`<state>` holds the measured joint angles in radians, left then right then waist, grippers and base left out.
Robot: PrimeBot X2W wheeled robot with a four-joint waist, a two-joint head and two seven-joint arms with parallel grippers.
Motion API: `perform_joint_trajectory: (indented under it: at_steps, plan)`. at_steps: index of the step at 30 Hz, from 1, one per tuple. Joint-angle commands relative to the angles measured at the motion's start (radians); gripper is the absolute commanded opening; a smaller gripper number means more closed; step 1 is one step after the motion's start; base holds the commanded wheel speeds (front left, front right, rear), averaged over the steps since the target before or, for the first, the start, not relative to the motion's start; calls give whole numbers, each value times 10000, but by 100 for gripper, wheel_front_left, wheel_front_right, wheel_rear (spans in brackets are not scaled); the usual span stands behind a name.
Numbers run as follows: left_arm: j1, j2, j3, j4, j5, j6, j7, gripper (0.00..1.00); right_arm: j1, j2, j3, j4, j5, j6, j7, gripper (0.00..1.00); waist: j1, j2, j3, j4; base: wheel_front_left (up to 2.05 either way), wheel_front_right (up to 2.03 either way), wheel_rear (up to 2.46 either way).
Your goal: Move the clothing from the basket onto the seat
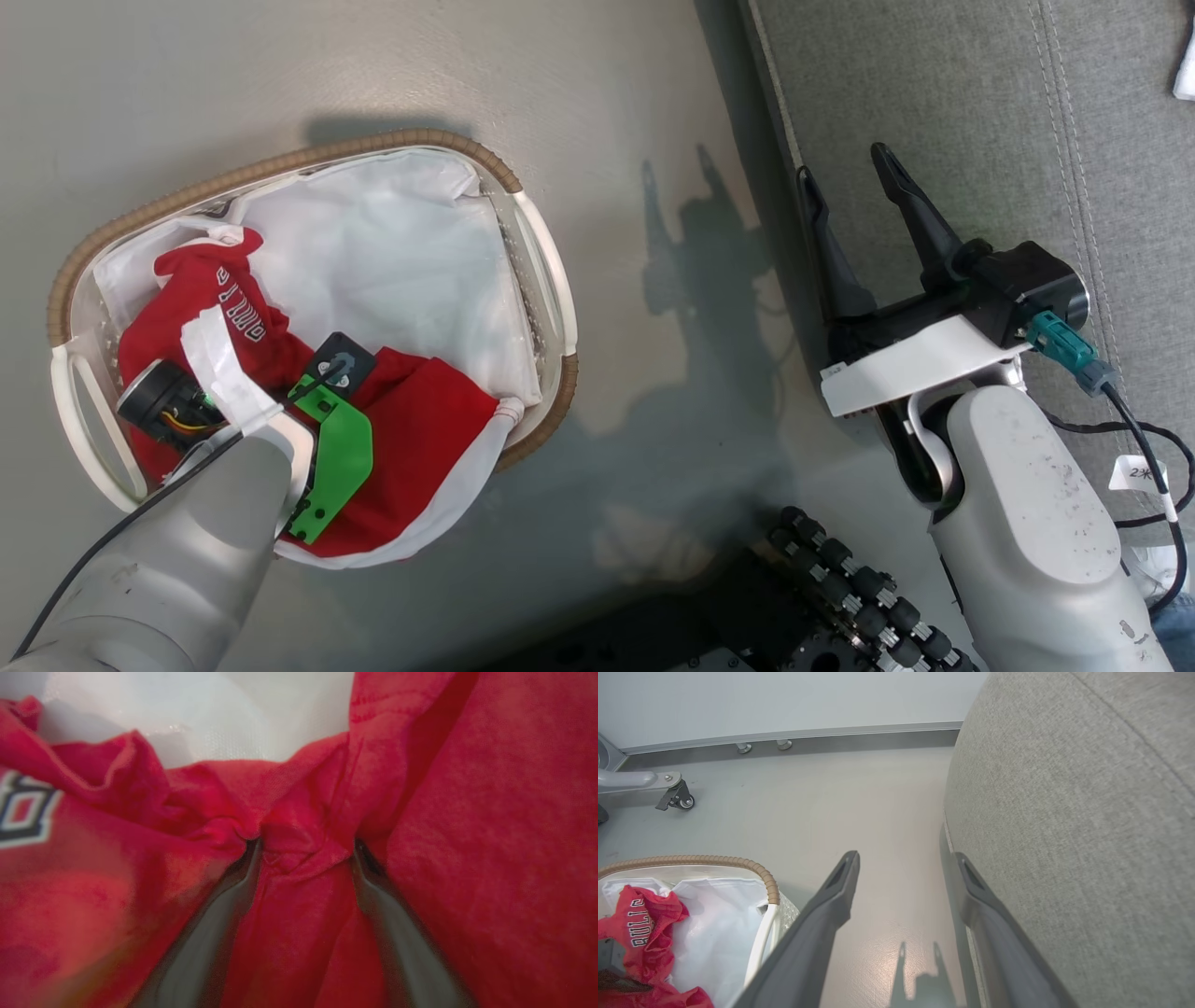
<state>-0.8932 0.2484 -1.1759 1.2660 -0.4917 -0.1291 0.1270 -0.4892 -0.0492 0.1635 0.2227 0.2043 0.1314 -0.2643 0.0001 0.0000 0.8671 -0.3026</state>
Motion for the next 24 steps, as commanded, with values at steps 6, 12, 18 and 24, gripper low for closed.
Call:
perform_joint_trajectory:
  at_steps: [6, 12, 18, 24]
  plan:
    - [-83, 23, -60, 150, -164, -26, 493, 0, -124, -24, -32, 89, 112, -14, -2, 100, -1, 0, -165, -31, 0, 0, 0]
    - [20, -81, -60, 137, -249, 5, 183, 0, -28, -26, -84, 178, 118, -14, -2, 100, -1, 0, -549, 19, 0, 0, 0]
    - [294, -346, -32, -27, -386, -3, -644, 0, 226, -27, -278, 327, -136, -14, -2, 100, -1, 0, -1339, 248, 0, 0, 0]
    - [506, -706, 11, -339, -521, -11, -1769, 0, 522, -27, -592, 471, -513, -14, -2, 100, -1, 0, -2458, 652, 0, 0, 0]
